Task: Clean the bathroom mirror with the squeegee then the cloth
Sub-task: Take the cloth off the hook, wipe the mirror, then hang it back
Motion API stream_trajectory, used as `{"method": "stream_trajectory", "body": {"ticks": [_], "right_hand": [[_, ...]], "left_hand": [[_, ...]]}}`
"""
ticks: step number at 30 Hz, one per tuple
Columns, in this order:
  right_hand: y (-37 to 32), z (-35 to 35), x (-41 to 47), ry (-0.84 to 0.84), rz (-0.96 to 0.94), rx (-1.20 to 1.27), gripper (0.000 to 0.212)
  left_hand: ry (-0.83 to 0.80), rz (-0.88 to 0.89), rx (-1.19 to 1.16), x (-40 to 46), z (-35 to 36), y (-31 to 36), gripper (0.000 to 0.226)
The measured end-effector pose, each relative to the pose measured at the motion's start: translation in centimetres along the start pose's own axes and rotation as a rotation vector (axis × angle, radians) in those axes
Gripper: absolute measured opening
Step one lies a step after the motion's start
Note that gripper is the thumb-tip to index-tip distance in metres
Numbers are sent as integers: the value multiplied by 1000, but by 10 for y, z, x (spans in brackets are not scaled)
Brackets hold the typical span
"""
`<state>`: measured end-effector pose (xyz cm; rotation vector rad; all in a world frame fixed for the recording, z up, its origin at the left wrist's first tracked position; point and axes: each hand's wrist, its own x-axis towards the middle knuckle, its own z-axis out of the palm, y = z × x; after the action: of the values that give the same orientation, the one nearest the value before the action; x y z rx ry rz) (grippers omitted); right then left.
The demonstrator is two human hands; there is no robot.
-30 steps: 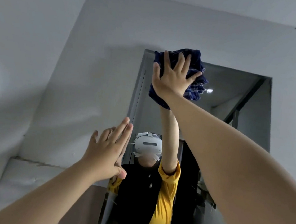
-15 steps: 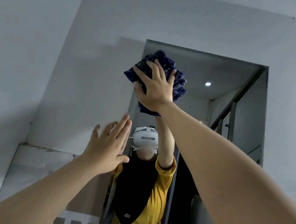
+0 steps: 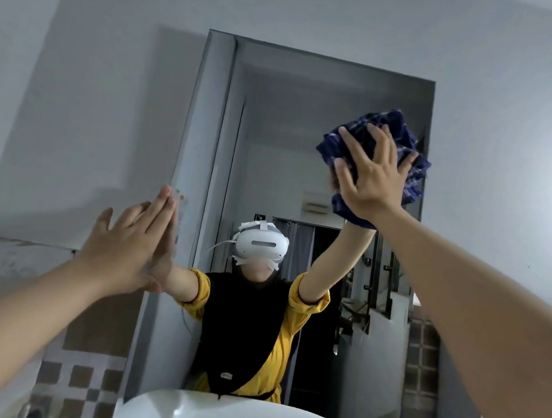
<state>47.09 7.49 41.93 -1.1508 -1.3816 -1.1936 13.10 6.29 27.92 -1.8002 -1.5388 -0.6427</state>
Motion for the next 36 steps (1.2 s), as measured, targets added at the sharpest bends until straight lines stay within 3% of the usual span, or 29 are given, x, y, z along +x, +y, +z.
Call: {"method": "stream_trajectory", "body": {"ticks": [8, 14, 19, 26, 36], "right_hand": [[25, 0, -18, 64, 225, 62, 48], [-11, 9, -39, 99, 528, 132, 51], [-62, 19, -57, 67, 637, 175, 54], [-148, 36, -46, 35, 533, 200, 57], [-231, 51, -24, 4, 264, 168, 55]], "left_hand": [[-17, -14, -29, -5, 3, 2, 140], [-34, -14, 12, -4, 2, 4, 140], [-44, -1, 24, -3, 1, 4, 138], [2, 43, -11, 0, 8, -2, 123], [-135, 117, -266, -28, 47, -30, 119]]}}
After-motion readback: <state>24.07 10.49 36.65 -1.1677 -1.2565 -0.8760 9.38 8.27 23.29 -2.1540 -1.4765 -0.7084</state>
